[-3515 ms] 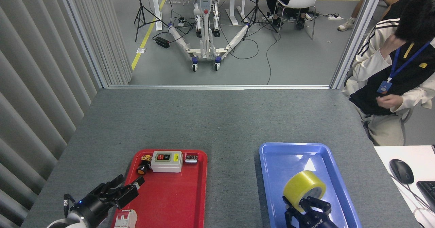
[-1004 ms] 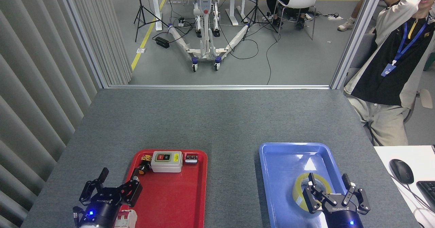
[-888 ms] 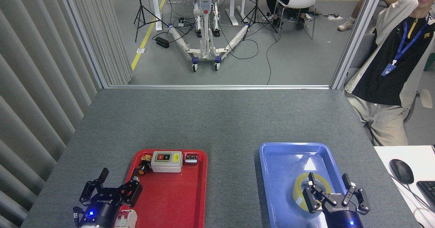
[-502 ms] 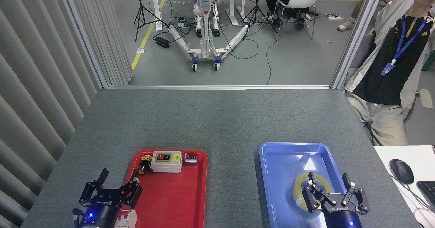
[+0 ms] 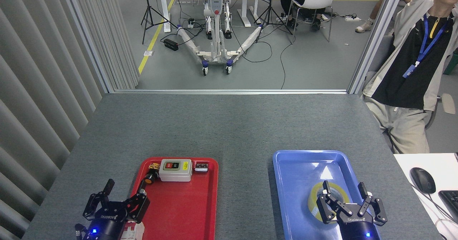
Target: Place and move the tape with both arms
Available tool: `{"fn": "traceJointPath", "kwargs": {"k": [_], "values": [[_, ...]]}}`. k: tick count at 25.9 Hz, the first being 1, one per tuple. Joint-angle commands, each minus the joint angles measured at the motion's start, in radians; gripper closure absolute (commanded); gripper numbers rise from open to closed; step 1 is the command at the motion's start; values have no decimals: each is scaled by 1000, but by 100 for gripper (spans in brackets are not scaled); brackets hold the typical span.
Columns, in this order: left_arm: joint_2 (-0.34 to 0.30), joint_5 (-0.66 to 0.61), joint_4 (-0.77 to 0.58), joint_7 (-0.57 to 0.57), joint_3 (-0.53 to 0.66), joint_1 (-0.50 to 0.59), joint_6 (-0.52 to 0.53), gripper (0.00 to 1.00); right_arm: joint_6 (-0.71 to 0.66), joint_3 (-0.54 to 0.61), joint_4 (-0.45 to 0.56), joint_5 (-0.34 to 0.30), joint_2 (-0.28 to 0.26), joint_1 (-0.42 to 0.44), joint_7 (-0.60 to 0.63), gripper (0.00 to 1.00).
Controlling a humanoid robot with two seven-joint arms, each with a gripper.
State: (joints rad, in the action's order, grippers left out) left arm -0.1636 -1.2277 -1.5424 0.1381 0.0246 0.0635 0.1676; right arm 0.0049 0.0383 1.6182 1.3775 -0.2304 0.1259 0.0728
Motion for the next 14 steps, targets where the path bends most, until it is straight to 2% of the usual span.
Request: {"fn": "traceJointPath", "kwargs": {"k": [1,9,14], "values": [[-1,2,-2,2,0,7,36,0,0,0,0,0,0,0,5,0],[10,-13,-16,-6,0,18,30,0,0,0,0,0,2,1,7,0],[-7,-13,-27,-3,-3,44,-19,0,-2,-3,0,-2,3,1,5,0]]}}
